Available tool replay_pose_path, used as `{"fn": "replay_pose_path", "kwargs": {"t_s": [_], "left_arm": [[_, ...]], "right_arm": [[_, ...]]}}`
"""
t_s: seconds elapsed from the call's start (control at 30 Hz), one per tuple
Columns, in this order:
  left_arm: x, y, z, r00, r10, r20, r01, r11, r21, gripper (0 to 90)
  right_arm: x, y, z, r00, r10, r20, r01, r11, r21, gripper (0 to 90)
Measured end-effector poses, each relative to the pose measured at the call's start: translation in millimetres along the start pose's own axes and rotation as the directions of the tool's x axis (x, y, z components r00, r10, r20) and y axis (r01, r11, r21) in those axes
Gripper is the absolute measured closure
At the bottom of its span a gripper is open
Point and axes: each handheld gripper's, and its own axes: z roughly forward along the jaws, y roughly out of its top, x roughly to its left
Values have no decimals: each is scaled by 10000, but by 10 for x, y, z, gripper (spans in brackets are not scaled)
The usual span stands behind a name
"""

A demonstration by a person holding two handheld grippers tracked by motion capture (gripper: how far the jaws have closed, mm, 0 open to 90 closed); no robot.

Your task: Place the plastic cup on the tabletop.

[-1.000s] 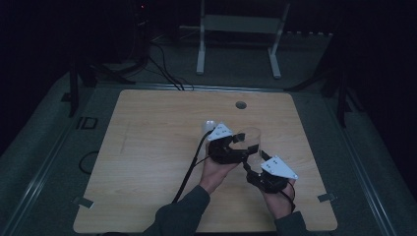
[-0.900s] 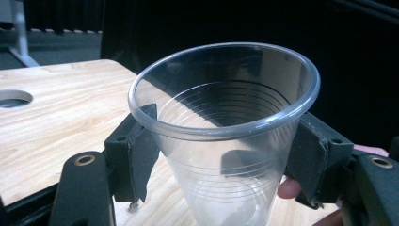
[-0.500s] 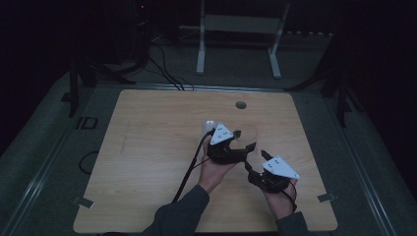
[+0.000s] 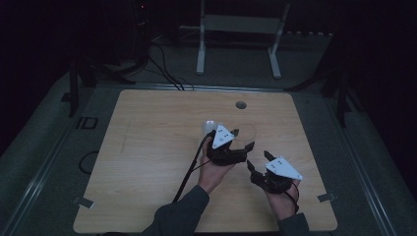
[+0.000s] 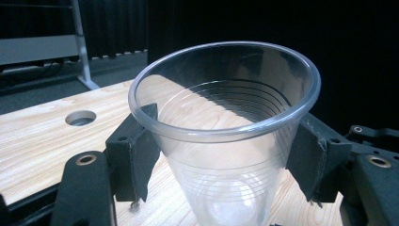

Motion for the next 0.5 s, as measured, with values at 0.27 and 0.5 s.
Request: {"fn": "replay_pose_path", "kwargs": {"t_s": [0.27,0.5], "left_arm": [[8,-27,6,9998,89,-189,-87,9999,92,314],[8,-64,18,9996,109,-259,-106,9999,121,314]], "right_arm": [[-24,-9,-26,9998,179,53,-179,9998,-53,325],[-47,-8,-28,9997,235,121,-234,9997,-56,325]]}}
